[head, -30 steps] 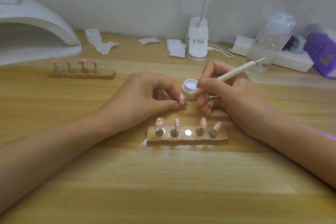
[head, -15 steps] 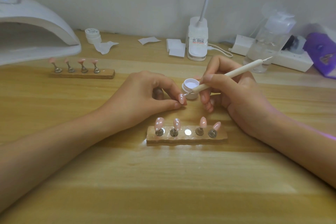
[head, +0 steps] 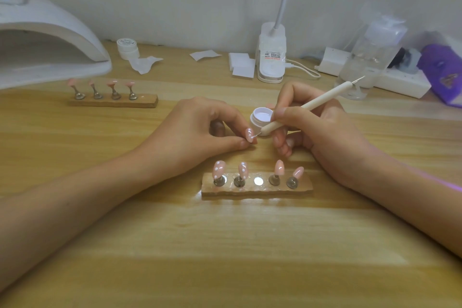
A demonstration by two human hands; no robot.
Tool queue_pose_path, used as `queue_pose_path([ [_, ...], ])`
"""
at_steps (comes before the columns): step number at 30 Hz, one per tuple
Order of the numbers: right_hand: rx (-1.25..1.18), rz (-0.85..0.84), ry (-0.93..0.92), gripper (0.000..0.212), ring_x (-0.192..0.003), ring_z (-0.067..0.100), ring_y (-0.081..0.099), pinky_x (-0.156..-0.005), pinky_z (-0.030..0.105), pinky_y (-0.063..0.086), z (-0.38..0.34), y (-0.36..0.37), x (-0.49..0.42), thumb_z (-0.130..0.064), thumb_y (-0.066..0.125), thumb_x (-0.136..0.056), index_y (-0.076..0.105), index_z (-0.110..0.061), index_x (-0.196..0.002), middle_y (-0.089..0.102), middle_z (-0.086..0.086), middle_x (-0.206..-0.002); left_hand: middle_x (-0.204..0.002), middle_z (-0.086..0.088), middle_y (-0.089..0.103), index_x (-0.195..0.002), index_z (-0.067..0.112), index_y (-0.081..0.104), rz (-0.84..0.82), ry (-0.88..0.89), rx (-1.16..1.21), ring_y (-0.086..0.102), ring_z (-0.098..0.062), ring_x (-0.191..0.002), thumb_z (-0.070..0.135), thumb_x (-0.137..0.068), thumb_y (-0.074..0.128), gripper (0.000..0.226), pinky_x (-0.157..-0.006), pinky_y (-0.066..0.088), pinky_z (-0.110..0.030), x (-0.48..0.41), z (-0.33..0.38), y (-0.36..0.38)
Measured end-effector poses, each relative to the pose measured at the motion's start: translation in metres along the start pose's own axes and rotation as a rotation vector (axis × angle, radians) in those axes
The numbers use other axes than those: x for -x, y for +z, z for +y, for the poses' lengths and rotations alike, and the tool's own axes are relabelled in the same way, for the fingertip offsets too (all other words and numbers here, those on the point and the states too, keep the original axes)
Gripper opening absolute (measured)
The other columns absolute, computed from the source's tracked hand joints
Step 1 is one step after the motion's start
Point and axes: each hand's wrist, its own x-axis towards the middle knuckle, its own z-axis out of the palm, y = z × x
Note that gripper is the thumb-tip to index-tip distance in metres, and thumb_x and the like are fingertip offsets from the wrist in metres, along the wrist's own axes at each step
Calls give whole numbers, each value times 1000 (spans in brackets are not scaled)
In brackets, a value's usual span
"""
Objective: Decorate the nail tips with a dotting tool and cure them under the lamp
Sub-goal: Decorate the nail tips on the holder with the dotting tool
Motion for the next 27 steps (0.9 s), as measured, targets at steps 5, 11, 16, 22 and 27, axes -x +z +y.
queue_pose_path([
  [5,13,-3,15,24,-46,19,52,-45,22,43,0,0,0,-12,60,-81,55,-21,-59,58,10,-55,-54,31,56,-76,30,73,-6,7,-9,48,4,-47,18,-78,81,14,-51,32,-4,1,1,0],
  [11,19,-4,21,23,-46,19,52,-46,21,44,-1,0,1,-12,60,-82,55,-20,-61,58,8,-54,-56,33,56,-77,29,74,-8,14,-12,48,4,-47,17,-78,81,14,-52,32,-3,1,1,0],
  [16,20,-5,26,23,-47,19,53,-46,22,44,-1,0,1,-12,61,-82,55,-19,-61,58,7,-54,-53,27,56,-76,31,74,-4,5,-7,48,2,-48,20,-77,81,13,-51,32,-5,0,0,0],
  [22,24,-3,20,23,-47,19,53,-46,22,44,0,1,1,-12,61,-82,55,-19,-61,57,8,-55,-53,29,56,-77,30,74,-3,4,-18,49,4,-48,20,-77,81,13,-51,33,-5,0,0,0],
  [27,1,-10,-5,24,-46,19,52,-45,23,43,0,0,0,-10,60,-82,56,-20,-60,58,12,-57,-54,30,56,-77,30,75,-7,9,-19,49,4,-47,20,-78,81,12,-51,32,-4,0,0,0],
])
